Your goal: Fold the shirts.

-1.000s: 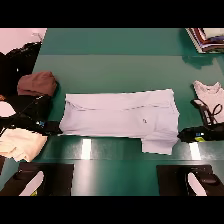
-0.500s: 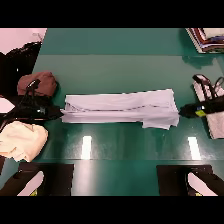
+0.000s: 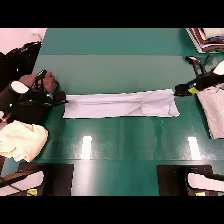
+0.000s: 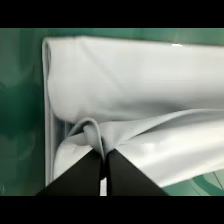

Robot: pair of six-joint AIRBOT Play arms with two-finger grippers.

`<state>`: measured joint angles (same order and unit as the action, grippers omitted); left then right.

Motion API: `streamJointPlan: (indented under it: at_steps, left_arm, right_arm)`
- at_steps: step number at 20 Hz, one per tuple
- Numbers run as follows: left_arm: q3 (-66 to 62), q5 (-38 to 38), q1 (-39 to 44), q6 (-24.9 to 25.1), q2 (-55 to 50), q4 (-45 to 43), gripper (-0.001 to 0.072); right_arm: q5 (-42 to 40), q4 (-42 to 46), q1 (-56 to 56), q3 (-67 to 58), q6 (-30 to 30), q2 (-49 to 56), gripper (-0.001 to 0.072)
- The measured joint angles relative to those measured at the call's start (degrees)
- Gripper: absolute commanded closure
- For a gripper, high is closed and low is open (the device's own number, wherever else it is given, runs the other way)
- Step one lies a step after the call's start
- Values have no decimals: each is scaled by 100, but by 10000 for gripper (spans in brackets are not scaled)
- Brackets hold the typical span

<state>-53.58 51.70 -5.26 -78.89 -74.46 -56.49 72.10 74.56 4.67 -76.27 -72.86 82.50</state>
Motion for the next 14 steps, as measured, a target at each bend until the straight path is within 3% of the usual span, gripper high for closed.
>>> streamJointPlan:
  at_steps: [3,4,5,6,7,12,13,14]
  left_arm:
    - [-251,-96,0,81,-313,116,669]
    - [-297,-153,0,101,-372,144,450]
    - [-328,-190,0,105,-411,151,181]
    - [-350,-227,-9,109,-442,184,132]
    - [-369,-249,-9,111,-463,234,166]
    - [-691,26,-4,125,-509,396,169]
    - [-787,153,-2,125,-511,409,243]
    - [-883,315,0,125,-511,415,491]
  right_arm:
    - [26,2,70,-553,-4,557,669]
    - [44,-48,79,-723,-4,739,558]
    - [46,-129,76,-876,-4,892,426]
    - [48,-286,57,-1025,-7,1051,320]
    - [55,-459,26,-1154,-7,1180,294]
    - [382,-1217,-341,-1523,114,1453,293]
    - [546,-1272,-463,-1547,168,1464,293]
    - [745,-1325,-612,-1563,236,1473,293]
